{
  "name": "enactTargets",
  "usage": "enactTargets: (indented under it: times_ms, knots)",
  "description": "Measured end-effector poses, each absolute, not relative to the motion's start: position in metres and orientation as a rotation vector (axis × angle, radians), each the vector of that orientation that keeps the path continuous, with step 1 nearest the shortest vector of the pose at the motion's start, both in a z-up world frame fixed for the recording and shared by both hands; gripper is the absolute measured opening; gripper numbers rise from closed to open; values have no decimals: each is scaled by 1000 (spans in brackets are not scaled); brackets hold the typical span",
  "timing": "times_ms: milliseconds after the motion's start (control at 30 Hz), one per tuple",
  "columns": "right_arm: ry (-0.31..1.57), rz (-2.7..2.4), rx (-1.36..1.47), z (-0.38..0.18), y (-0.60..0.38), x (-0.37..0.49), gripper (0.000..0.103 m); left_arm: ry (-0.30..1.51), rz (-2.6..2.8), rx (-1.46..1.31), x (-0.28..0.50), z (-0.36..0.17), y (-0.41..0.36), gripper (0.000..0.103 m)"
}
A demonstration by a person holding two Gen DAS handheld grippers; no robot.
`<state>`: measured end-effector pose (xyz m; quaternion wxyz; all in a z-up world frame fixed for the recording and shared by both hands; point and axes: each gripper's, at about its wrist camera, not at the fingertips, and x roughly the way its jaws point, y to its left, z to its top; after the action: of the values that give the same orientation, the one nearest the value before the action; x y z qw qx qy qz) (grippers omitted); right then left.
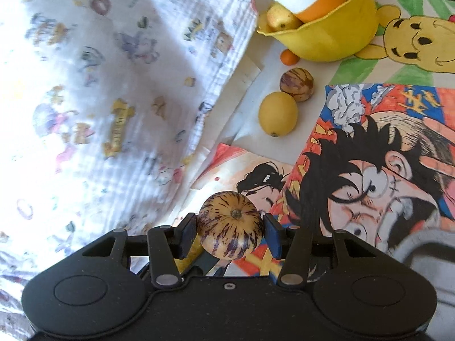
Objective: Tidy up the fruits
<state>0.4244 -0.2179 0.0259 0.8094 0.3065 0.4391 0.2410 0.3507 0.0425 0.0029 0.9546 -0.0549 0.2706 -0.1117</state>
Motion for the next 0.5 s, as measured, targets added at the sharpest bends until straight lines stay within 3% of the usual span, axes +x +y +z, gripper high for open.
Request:
enactTargets:
  times_ms: [500]
  knots:
    - [861, 530, 581, 53, -254, 315, 52, 486, -262, -121, 267, 35, 26, 58]
